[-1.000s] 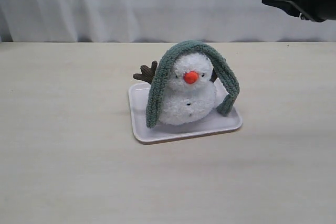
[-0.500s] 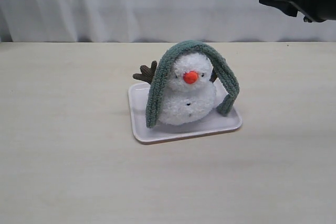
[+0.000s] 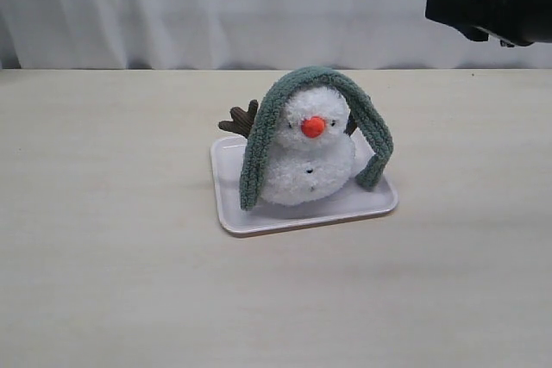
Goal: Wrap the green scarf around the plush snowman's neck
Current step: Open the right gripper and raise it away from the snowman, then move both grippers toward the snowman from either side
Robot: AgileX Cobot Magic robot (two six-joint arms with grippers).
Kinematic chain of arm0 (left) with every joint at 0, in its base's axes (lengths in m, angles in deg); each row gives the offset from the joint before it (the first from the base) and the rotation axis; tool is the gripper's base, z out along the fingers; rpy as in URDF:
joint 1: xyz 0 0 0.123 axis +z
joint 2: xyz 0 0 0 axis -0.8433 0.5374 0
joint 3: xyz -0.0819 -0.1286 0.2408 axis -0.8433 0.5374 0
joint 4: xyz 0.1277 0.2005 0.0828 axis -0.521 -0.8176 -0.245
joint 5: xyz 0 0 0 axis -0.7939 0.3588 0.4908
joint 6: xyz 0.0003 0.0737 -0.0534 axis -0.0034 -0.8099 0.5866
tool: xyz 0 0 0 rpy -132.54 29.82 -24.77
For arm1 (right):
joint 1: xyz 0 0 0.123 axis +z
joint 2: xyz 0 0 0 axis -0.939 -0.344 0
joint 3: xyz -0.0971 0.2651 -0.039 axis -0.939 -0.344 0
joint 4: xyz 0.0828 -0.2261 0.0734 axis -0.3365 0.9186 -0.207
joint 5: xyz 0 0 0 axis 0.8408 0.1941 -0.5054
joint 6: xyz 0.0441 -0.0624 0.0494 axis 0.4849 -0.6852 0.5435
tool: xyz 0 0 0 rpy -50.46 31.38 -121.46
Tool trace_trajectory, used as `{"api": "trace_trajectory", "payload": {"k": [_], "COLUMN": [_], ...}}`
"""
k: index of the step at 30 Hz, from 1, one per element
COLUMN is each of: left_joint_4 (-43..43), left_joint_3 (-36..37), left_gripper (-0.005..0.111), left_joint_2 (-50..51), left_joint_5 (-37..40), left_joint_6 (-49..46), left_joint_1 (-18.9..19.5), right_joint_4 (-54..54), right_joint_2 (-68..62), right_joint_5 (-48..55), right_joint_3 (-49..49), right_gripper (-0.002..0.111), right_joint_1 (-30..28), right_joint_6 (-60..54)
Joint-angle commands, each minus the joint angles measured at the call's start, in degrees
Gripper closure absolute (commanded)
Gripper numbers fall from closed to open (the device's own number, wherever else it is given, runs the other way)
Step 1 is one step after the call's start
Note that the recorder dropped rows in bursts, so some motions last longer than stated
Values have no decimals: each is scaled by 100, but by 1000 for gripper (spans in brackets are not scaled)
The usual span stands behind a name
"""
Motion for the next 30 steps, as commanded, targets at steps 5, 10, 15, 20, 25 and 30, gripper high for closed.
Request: {"api": "trace_trajectory", "payload": {"k": [5, 10, 15, 20, 25, 30], "left_joint_4": [1309, 3839, 4553, 4460, 4460, 5517], "left_joint_3": [-1902, -3430, -4561, -4781, -4703, -4582], "left_gripper": [107, 107, 107, 107, 107, 107], "left_joint_2": [2989, 4410, 5585, 6050, 6054, 6053], "left_joint_5": [41, 1351, 1751, 2047, 2053, 1313], "left_joint_6": [-2083, -4886, -5790, -5930, -5930, -5975], "left_joint_1": [-14, -3, -3, 311, 842, 1307], "right_joint_4": [8, 8, 8, 8, 8, 8], "right_joint_2": [56, 52, -219, -306, -281, -252], "right_joint_5": [1580, 2978, 3426, 2877, 1907, 902], "right_joint_3": [-215, -194, 20, 44, 44, -4], "right_gripper": [65, 65, 65, 65, 67, 67], "right_joint_1": [-35, -35, -35, -35, -35, -35], "right_joint_6": [-580, -580, -837, -801, -466, -279]}}
